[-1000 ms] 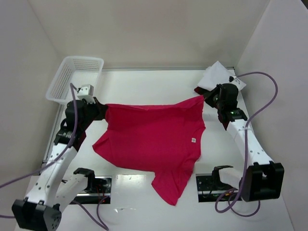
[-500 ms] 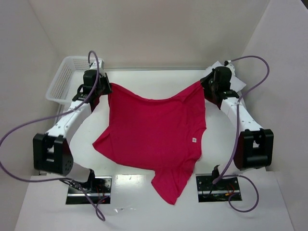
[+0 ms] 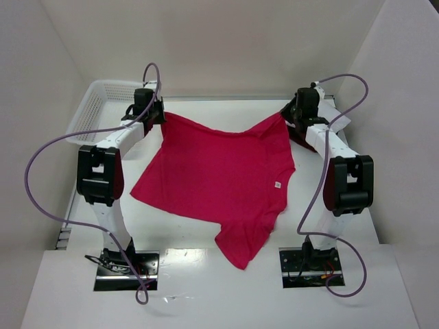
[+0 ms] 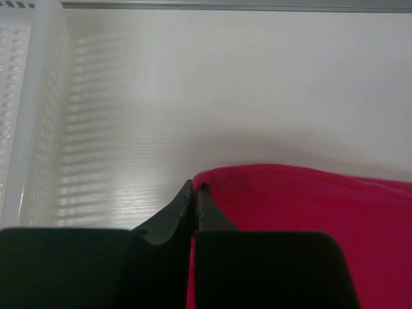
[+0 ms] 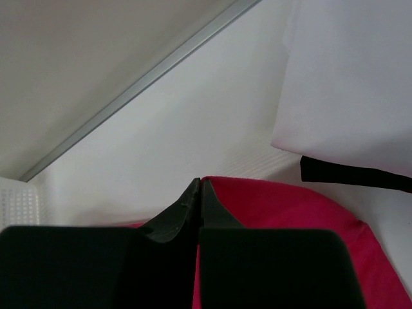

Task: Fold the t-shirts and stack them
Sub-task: Fold the flattened tshirt in 1/3 of the way

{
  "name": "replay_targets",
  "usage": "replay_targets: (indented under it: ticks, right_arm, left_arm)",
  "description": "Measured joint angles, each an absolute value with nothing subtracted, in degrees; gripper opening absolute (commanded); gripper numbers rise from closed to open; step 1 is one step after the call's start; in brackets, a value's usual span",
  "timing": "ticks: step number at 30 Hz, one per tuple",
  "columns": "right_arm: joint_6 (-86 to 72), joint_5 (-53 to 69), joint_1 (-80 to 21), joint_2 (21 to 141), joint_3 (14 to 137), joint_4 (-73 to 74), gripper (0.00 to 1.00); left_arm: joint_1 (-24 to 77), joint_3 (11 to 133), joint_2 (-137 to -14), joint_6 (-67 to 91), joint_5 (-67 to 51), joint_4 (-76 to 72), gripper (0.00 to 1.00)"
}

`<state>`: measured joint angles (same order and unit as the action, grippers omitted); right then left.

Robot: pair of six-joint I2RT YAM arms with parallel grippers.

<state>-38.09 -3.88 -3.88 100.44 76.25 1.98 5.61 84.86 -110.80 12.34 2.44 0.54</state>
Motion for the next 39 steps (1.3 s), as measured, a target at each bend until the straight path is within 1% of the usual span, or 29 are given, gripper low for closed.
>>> replay_targets:
  ticks: [3,9,12,15,20,28,33,39]
  right_arm:
    - [-38.09,-3.77,-3.88,101.45,76.38,2.0,0.0]
    - [-38.94,-3.36,-4.01,100.33,74.83,0.8,0.0]
    - [-40.23,-3.18,-4.29,95.85,68.93,0.23,0.0]
    - [-42.41,-3.09,-5.5,88.42,60.6,0.19,0.0]
    - [-46.61,-3.36,-10.72,77.54,51.24,0.05,0.0]
    - [-53.36,-5.65,-20.27,73.34,42.5,1.32,0.0]
    - [-56.42,-6.92,-22.68,70.37,39.55,4.08,0.0]
    - [-59.16,-8.93,-22.9,61.36,35.4,8.75,0.0]
  left_arm:
    - [3.92,85.67,-112.71,12.12,1.74,0.49,0.0]
    - [0.75,84.73,-112.77,12.38,0.71,-1.15,0.0]
    - [-1.08,82.46,-112.33,12.45,0.1,-1.67,0.0]
    - [-2.31,81.17,-112.33,12.36,-0.71,-0.95,0.0]
    - [-2.37,79.99,-112.31,12.47,-2.13,-0.43,0.0]
    - [-2.04,77.3,-111.72,13.89,-2.63,1.26,0.0]
    - [-2.04,76.49,-109.67,13.93,-2.26,2.13,0.0]
    - [-1.69,76.49,-108.07,13.93,-0.08,3.05,0.0]
